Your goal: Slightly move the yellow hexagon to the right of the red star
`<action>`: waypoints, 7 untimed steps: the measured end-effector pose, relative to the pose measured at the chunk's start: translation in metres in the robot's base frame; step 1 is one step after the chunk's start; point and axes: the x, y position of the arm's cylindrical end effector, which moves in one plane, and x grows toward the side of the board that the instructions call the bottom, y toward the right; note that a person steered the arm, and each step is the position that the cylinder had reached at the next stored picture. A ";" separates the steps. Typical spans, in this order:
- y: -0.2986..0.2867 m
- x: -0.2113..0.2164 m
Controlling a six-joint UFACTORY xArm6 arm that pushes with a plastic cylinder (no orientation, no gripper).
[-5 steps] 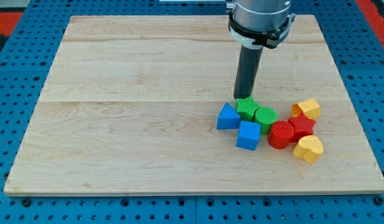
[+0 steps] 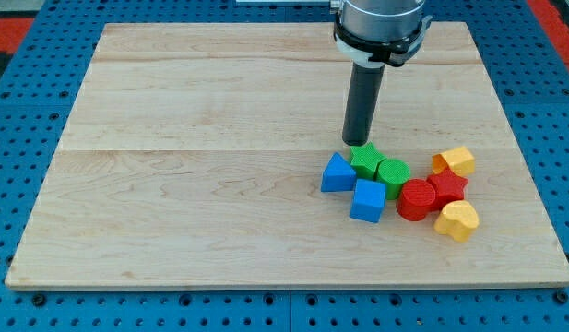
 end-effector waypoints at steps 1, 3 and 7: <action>0.012 -0.012; 0.107 -0.011; 0.257 0.113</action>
